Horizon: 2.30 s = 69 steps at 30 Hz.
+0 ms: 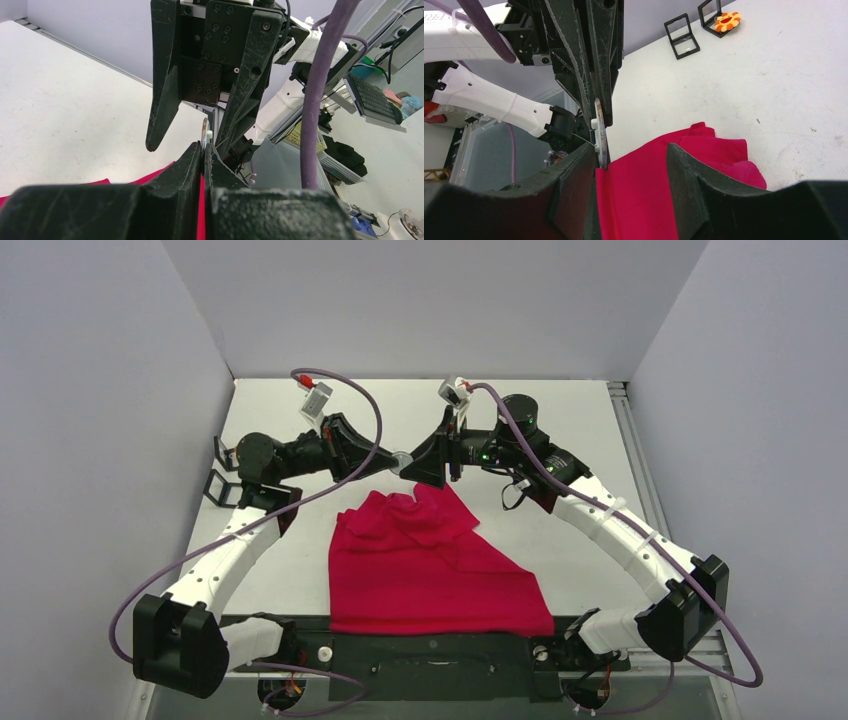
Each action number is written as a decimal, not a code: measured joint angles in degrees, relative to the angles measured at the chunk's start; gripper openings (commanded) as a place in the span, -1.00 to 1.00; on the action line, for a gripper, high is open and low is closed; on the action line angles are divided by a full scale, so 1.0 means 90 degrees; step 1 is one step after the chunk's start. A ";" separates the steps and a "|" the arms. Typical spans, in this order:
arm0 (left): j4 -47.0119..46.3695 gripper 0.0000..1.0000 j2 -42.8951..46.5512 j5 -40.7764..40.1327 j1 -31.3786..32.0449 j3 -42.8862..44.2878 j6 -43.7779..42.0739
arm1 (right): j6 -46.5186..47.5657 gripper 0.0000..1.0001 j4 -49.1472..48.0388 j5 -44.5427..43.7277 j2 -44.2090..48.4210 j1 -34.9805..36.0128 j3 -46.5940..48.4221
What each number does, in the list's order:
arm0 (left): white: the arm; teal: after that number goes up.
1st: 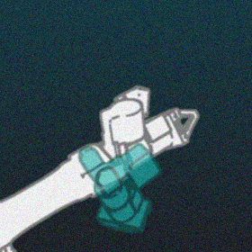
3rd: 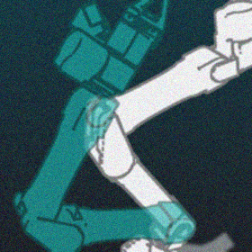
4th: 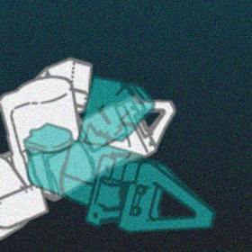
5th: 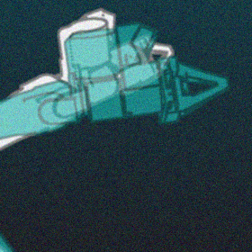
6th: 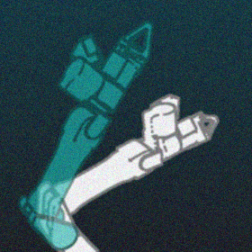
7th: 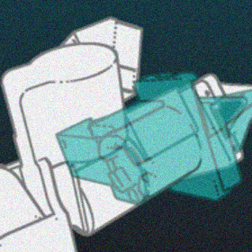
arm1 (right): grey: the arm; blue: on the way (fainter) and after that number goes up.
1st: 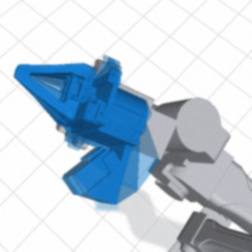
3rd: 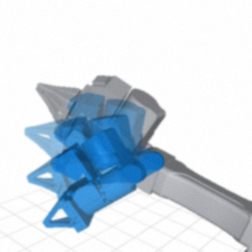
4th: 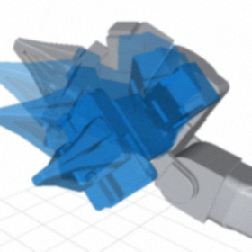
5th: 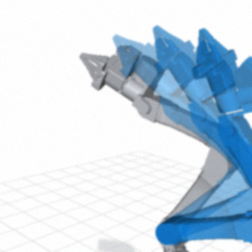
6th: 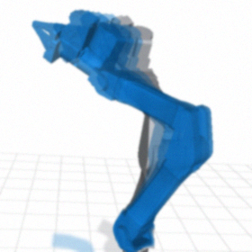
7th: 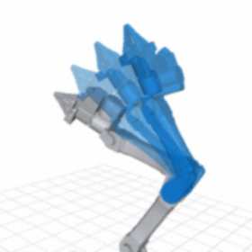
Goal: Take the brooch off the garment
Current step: Close the brooch.
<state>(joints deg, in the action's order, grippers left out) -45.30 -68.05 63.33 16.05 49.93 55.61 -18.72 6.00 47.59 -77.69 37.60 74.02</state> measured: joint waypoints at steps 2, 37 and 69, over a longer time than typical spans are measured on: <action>0.0000 -1.00 0.0000 0.0000 0.0005 -0.0039 -0.0044 | -0.0027 -0.02 -0.0002 0.0000 0.0002 0.0000 0.0000; 0.0066 -1.00 0.0000 -0.0270 -0.0007 -0.0078 -0.0619 | -0.1175 -0.59 -0.0848 0.0699 -0.0396 -0.0250 0.0063; 0.0923 -1.00 0.0296 -0.0578 0.0107 0.0000 -0.1656 | -0.1994 -1.00 -0.0945 0.1010 -0.0605 -0.0347 0.0151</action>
<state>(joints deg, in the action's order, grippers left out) -36.99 -65.39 58.13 17.02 49.93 40.71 -36.67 -2.50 56.69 -83.13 34.48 75.37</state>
